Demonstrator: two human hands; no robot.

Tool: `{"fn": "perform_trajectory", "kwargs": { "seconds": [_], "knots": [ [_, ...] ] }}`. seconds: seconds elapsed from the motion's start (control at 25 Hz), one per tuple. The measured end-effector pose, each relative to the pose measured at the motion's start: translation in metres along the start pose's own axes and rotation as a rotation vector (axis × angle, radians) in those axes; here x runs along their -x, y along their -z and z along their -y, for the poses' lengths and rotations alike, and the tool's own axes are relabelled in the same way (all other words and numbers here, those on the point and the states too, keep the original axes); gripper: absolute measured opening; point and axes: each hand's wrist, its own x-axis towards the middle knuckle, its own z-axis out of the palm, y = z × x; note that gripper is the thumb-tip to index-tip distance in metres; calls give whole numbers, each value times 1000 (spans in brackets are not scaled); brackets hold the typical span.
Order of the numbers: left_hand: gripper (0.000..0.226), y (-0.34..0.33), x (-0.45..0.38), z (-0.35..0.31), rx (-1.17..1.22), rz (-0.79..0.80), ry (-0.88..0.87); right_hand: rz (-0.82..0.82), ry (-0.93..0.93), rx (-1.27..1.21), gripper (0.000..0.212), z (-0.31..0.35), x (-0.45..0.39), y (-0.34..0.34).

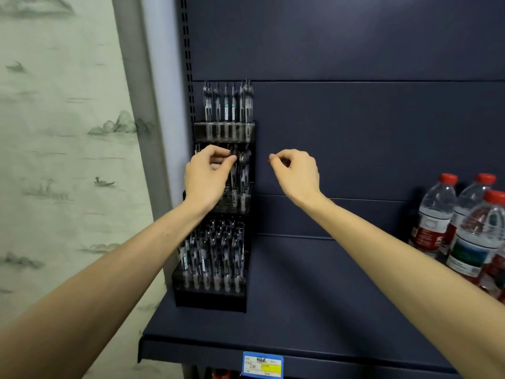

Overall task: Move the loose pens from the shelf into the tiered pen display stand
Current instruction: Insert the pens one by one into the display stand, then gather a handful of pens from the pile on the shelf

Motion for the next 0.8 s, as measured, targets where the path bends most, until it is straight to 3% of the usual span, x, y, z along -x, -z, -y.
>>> {"fn": "perform_trajectory", "kwargs": {
  "seconds": [0.48,0.8],
  "knots": [
    [22,33,37,-14,31,41,97,66,-151,-8,21,11,37,7],
    [16,-9,119,-49,81,247,27,-62,-341,37,28,-6,130,47]
  ]
}}
